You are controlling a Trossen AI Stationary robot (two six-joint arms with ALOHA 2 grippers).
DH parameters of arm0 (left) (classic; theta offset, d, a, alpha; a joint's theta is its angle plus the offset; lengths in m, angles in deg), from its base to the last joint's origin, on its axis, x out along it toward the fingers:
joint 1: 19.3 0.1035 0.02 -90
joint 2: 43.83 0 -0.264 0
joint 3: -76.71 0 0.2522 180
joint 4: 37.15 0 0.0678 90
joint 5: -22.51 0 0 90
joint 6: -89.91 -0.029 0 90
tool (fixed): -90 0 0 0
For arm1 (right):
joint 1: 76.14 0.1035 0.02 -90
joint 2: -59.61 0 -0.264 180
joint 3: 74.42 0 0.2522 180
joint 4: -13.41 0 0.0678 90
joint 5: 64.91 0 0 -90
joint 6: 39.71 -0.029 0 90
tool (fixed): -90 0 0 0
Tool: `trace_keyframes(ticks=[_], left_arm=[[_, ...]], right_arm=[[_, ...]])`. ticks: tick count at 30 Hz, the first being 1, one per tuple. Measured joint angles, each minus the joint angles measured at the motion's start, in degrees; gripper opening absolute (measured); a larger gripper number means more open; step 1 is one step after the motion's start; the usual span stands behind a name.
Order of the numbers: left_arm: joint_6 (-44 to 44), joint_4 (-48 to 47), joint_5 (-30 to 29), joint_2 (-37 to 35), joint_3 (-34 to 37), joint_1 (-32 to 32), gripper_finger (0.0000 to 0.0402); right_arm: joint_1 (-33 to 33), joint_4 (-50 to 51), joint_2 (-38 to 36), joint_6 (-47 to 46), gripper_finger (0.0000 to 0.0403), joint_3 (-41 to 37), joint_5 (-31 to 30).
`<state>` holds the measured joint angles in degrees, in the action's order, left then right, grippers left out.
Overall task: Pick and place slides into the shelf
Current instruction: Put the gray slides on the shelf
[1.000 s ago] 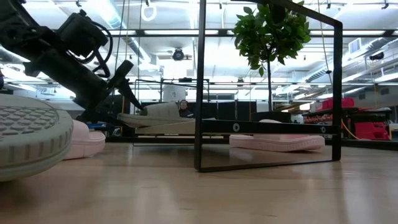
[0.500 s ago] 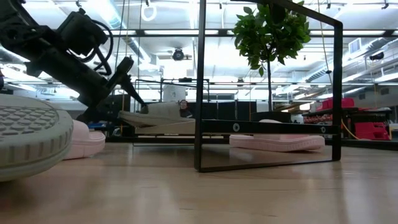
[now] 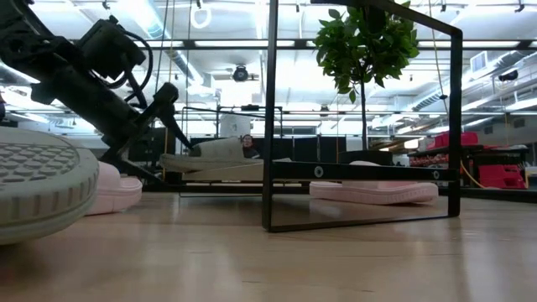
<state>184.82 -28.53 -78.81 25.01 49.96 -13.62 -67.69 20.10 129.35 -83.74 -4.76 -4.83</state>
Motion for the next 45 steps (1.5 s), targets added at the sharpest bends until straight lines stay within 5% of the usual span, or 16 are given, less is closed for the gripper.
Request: trace_keyframes(ticks=[19,29,35,41,45], left_arm=[[-0.7,-3.0,-2.0,-23.0,0.0,-11.5,0.033],[6.9,-7.1,5.5,-30.2,0.0,-23.2,0.0329],[10.5,-30.8,7.7,-35.5,-6.4,-28.9,0.0329],[-1.8,-66.6,10.8,-38.9,-22.0,-30.1,0.0329],[-6.8,-80.7,11.2,-38.9,-27.7,-30.2,0.0329]], right_arm=[[4.3,1.1,0.0,-1.4,0.0194,0.0,0.8],[7.0,1.2,0.0,-1.4,0.0194,0.0,12.5],[9.2,1.3,0.0,-1.4,0.0194,0.0,12.8],[9.9,1.3,0.0,-0.4,0.0194,0.0,12.5],[9.9,1.3,0.0,0.6,0.0194,0.0,12.4]])
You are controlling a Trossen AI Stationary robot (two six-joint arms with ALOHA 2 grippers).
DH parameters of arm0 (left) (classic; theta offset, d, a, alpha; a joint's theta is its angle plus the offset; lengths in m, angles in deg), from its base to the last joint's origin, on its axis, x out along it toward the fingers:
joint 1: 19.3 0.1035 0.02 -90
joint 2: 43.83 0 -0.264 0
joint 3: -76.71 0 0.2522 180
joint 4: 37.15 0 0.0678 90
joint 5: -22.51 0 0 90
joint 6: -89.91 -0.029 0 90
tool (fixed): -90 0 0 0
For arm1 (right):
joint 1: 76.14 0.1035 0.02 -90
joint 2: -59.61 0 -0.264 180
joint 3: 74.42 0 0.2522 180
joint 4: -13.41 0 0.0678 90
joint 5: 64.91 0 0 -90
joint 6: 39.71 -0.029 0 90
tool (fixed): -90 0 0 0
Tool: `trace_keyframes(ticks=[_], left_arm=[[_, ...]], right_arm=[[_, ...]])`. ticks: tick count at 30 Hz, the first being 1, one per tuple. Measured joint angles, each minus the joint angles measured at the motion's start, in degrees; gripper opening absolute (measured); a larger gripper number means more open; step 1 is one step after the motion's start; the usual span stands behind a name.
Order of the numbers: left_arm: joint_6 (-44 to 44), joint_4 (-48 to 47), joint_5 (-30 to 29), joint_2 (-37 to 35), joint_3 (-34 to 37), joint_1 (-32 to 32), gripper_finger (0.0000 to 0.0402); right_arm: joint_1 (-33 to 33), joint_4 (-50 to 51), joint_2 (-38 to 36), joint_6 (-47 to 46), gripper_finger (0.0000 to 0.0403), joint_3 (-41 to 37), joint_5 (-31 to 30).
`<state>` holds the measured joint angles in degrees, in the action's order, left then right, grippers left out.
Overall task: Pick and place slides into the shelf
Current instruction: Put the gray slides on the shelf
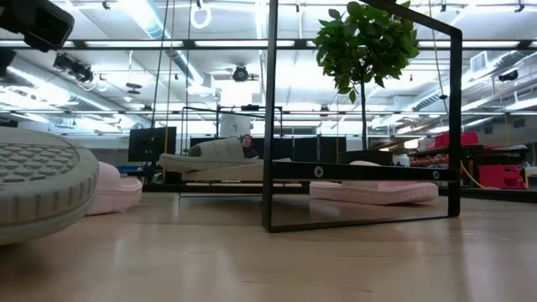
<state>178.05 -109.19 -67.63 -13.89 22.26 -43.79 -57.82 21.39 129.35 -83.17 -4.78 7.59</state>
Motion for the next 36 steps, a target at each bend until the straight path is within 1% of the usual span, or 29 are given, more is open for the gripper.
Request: trace_keyframes(ticks=[3,9,13,16,22,27,31,34,36], left_arm=[[-0.5,-0.9,0.6,0.4,0.2,-0.8,0.0329],[-2.9,2.7,6.4,5.1,5.4,-2.9,0.0329],[-5.6,2.7,6.4,7.6,6.4,-3.0,0.0329],[-7.4,5.0,6.3,9.3,6.5,-3.0,0.0329],[-8.6,6.9,6.3,15.1,6.5,-3.1,0.0329],[-13.7,7.4,7.8,19.3,6.5,-3.2,0.033],[-16.4,7.6,9.2,20.9,6.5,-3.2,0.033],[-16.7,8.0,9.2,21.8,6.5,-3.2,0.033],[-16.5,9.9,9.3,22.4,6.5,-3.2,0.033]], right_arm=[[0.0,0.0,0.0,0.0,0.0194,0.0,0.0],[0.0,0.0,0.0,-0.4,0.0194,0.0,0.0],[0.0,0.0,0.0,-1.5,0.0192,0.0,-0.5],[0.0,0.0,0.0,-1.5,0.019,0.0,-0.8],[0.0,0.0,0.0,-1.6,0.019,0.0,-1.7],[0.0,0.0,0.0,-2.0,0.019,0.0,-2.2],[0.0,0.0,0.0,-2.5,0.0189,0.0,-2.2],[0.0,0.0,0.0,-2.5,0.019,0.0,-2.2],[0.0,0.0,0.0,-2.5,0.0189,0.0,-2.2]])
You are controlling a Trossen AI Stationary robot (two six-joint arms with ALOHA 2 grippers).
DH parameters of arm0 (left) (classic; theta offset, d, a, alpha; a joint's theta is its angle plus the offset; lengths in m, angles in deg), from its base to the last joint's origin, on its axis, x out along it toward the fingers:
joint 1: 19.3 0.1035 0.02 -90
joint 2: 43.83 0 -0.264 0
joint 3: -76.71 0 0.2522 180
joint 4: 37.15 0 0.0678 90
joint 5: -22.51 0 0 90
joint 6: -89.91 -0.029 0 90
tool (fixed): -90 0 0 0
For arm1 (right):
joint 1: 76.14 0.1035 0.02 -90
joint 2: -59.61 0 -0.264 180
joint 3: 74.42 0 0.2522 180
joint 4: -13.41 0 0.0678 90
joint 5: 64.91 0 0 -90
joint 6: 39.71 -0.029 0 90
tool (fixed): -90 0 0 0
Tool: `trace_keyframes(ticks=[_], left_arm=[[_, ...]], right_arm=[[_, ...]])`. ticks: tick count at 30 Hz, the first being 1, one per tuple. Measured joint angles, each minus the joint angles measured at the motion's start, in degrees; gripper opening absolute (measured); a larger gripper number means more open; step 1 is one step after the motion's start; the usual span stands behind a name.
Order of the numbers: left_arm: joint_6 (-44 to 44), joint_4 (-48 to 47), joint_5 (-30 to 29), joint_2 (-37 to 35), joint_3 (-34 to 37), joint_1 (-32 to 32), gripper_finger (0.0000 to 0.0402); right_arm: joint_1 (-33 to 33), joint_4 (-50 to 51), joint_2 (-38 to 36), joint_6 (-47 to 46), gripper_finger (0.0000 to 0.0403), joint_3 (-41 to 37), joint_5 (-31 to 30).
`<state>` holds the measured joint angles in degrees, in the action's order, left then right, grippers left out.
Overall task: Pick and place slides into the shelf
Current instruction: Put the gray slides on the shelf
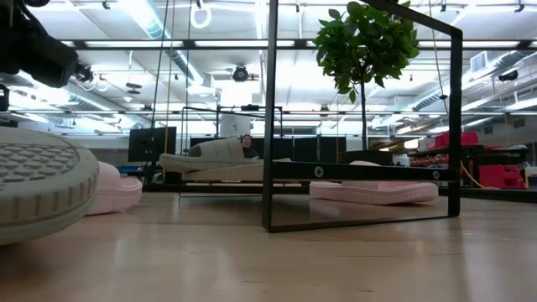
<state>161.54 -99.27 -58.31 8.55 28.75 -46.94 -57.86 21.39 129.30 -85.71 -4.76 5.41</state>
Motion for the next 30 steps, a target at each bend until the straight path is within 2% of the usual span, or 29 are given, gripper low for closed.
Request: trace_keyframes(ticks=[4,10,16,26,30], left_arm=[[1.0,5.0,0.1,1.4,0.0,0.0,0.033],[-0.3,4.2,0.8,4.5,0.0,0.0,0.033],[-0.4,9.5,2.5,7.2,0.0,0.0,0.033],[-1.9,10.8,3.3,11.4,0.0,0.0,0.033],[-1.9,14.8,5.1,12.5,0.0,0.0,0.033]], right_arm=[[0.0,0.0,0.0,0.0,0.0189,0.0,0.0],[0.0,0.0,0.0,0.0,0.0189,0.0,0.0],[0.2,0.0,0.0,-0.1,0.0189,0.0,0.1],[0.3,0.0,0.0,-0.3,0.0189,0.0,0.3],[0.3,0.0,0.0,-0.3,0.0188,0.0,0.3]])
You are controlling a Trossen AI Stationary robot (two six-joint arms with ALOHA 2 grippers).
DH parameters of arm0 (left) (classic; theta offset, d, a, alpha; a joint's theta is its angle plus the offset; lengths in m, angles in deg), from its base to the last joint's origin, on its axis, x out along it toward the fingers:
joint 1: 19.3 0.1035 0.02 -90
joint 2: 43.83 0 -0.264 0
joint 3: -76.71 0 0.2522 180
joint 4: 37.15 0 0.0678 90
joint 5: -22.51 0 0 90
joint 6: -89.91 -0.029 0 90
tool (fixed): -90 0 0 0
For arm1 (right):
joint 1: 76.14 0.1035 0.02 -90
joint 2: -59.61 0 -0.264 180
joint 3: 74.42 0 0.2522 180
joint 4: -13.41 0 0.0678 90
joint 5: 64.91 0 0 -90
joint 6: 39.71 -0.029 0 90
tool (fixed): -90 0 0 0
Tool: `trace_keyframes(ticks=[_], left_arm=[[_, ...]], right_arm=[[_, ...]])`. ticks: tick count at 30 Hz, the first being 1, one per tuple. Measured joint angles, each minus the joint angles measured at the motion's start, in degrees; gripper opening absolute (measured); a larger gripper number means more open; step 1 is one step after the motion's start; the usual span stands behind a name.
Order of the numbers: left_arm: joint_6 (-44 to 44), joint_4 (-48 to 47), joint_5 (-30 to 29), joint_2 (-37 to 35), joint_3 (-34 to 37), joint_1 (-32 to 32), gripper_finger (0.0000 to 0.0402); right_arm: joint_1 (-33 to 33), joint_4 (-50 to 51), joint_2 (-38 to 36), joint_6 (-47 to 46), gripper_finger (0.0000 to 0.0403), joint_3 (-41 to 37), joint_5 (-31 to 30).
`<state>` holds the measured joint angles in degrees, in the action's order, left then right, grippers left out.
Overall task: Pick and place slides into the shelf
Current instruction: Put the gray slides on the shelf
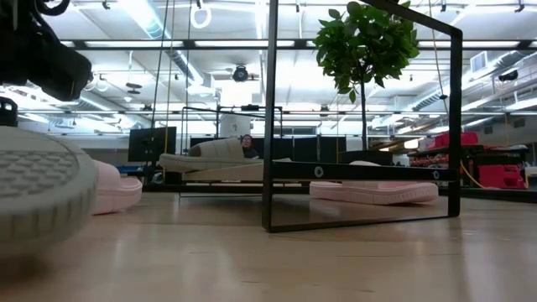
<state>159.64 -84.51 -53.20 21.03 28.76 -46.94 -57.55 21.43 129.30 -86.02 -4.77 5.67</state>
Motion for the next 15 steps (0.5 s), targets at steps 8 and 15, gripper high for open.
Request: trace_keyframes(ticks=[8,15], left_arm=[[0.4,2.1,0.9,1.6,0.0,0.0,0.0325],[0.5,1.5,2.3,2.0,0.0,0.0,0.0224]], right_arm=[[0.0,0.3,0.0,0.0,0.0186,0.0,0.0],[0.0,1.7,0.0,-0.2,0.0179,0.0,-1.4]])
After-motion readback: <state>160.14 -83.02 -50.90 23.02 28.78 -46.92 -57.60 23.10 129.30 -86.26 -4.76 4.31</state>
